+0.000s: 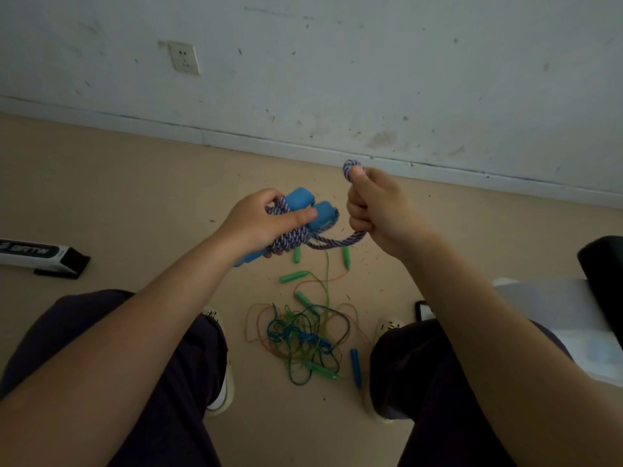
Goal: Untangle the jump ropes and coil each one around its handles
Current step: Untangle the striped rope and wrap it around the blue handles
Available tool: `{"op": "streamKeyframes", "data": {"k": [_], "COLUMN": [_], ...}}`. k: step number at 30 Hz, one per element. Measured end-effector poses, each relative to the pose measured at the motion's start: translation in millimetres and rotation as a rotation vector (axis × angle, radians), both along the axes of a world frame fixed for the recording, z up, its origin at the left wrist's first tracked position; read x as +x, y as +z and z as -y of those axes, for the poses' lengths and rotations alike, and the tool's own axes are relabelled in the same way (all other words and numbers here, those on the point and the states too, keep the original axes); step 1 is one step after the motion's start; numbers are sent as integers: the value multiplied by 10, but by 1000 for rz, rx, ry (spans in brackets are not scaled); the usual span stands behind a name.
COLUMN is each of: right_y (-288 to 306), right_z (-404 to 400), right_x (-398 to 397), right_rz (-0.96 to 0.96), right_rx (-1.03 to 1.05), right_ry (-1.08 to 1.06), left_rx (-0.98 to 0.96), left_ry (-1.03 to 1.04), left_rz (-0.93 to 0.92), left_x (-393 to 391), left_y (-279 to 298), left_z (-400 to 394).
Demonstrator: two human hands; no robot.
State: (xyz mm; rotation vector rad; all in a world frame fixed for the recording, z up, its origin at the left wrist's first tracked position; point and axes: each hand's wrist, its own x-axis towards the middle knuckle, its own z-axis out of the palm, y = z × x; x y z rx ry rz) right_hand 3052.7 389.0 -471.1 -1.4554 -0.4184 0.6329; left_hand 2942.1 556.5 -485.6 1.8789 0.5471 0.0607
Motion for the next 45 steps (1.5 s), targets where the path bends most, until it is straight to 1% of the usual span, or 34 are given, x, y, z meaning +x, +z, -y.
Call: {"op": "streamKeyframes", "data": {"k": [2,4,6,7,12,18,22,23,24,27,29,30,33,39,45], "right_y": [-20,-65,-99,-99,-49,-54,-3,10,16,20,-25,-42,-64,-66,-95], "right_z": [5,-21,-44,-51,-42,-41,-3,-1,-7,-41,-35,-32,-47,-71,-66], "right_x": [-36,-74,-93,-99,-129,-204,-235,-232,-225,-250,-243,-244,-273,-293,-283], "right_rz": [147,254,355,374,331,207,167,204,280,563,647,651,575,531,521], "right_rx": [-128,-230,-320,-348,-391,-291,-242,-245,-254,-364,-416,-422,-403,-414,-375], "right_ry": [-10,-17,-21,-20,34,211,279,279,276,235,174,141,93,105,122], "left_rx": [-104,-205,-278,-304,-402,-438,-468,-472,-471,-463,-436,-425,-418,-382,-366], "left_ry": [97,152,140,127,115,79,27,8,-13,-57,-69,-70,-62,-14,-3], "left_rz": [43,76,79,74,95,117,93,89,86,84,88,93,114,116,104], "left_x": [12,21,22,21,14,20,13,9,5,-9,-9,-7,-8,-7,-13], "left_y": [17,14,8,5,50,77,103,108,109,104,90,83,80,50,45], "left_z": [-19,-32,-42,-43,-33,-7,-13,-12,-11,13,26,28,34,17,-1]}}
